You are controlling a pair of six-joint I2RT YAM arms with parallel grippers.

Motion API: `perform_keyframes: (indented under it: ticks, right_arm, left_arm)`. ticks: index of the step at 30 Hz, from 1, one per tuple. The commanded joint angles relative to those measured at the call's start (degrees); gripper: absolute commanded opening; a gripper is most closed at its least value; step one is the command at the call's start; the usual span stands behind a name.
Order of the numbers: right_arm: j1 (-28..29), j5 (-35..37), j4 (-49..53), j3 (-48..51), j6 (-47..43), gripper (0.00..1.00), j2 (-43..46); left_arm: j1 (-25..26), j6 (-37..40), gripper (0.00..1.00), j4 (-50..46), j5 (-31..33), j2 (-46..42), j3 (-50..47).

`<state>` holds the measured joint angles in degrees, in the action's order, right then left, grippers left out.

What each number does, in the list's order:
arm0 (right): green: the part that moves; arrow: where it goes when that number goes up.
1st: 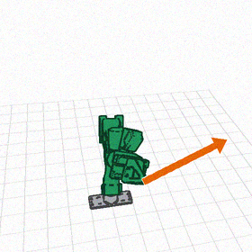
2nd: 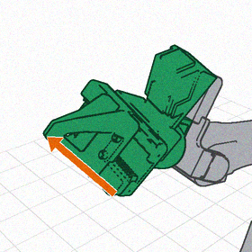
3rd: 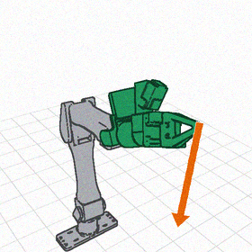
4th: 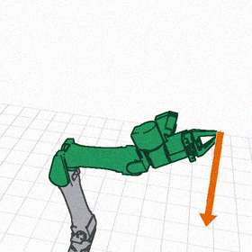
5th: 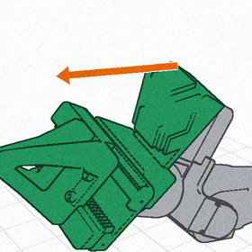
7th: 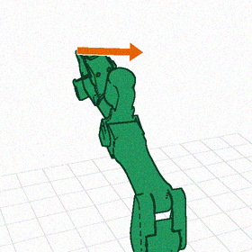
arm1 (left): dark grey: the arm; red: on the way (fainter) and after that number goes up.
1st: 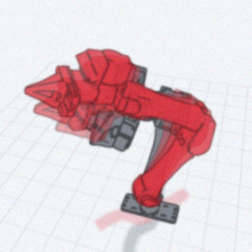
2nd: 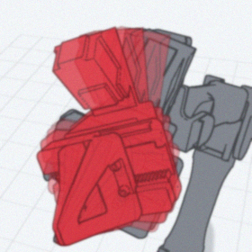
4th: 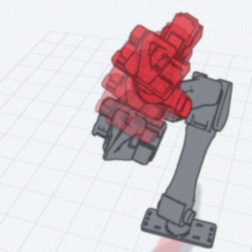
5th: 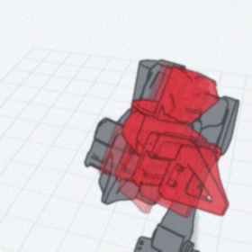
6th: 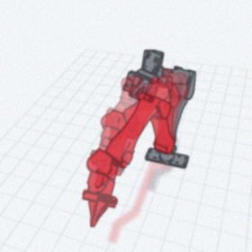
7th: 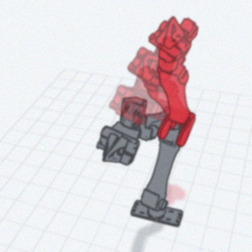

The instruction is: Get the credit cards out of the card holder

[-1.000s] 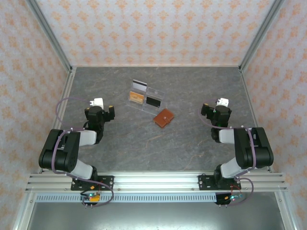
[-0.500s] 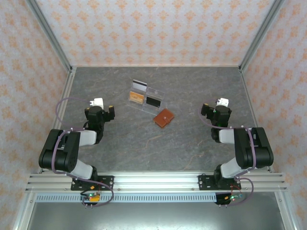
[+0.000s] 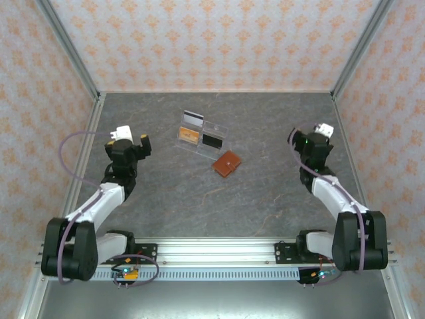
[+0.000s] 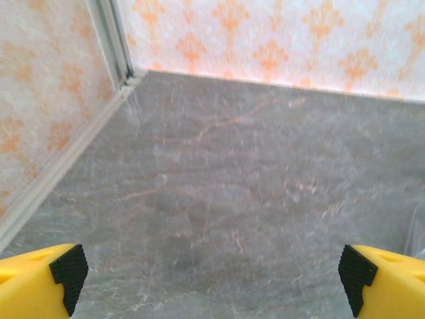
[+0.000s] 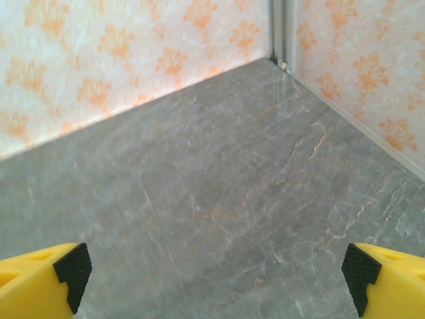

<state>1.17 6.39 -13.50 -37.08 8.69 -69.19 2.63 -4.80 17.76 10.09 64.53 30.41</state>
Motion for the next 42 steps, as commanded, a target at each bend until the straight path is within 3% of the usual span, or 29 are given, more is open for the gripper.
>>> perform_keyframes:
  ticks: [1, 3, 7, 12, 18, 25, 32, 42]
  right_arm:
    - [-0.18, 1.76, 24.12, -9.79, 12.0, 0.99, 0.37]
    - [-0.19, -3.8, 29.78, -14.47, 13.84, 1.0, -2.42]
    - [1.65, -13.26, 36.03, -20.9, 14.39, 0.9, -8.2]
    - [11.06, -15.42, 41.5, -26.73, 14.07, 0.8, -15.03]
    - [23.04, -18.93, 41.28, -31.66, 15.22, 0.53, -24.13]
    - [33.69, -18.57, 39.47, -36.85, 18.37, 0.3, -35.15]
    - [41.38, -13.43, 37.42, -38.0, 19.66, 0.27, -39.89]
    - [41.98, -8.74, 41.21, -40.62, 18.67, 0.35, -44.1]
  left_arm:
    - [0.35, -7.17, 1.0, -16.13, 1.5, -5.08, 3.45]
    - [0.31, -10.06, 1.0, -20.89, 0.03, -7.37, 5.01]
    - [0.36, -16.46, 1.0, -28.01, -0.54, -8.97, 7.47]
    - [0.37, -18.57, 1.0, -31.83, -4.81, -8.99, 9.63]
    - [0.41, -18.11, 1.0, -32.98, -7.16, -8.55, 10.44]
    - [0.44, -18.03, 1.0, -33.73, -8.7, -7.08, 10.8]
    - [0.53, -18.05, 1.0, -34.22, -9.12, -6.26, 10.7]
    - [0.71, -17.73, 1.0, -35.25, -12.53, -4.01, 12.48]
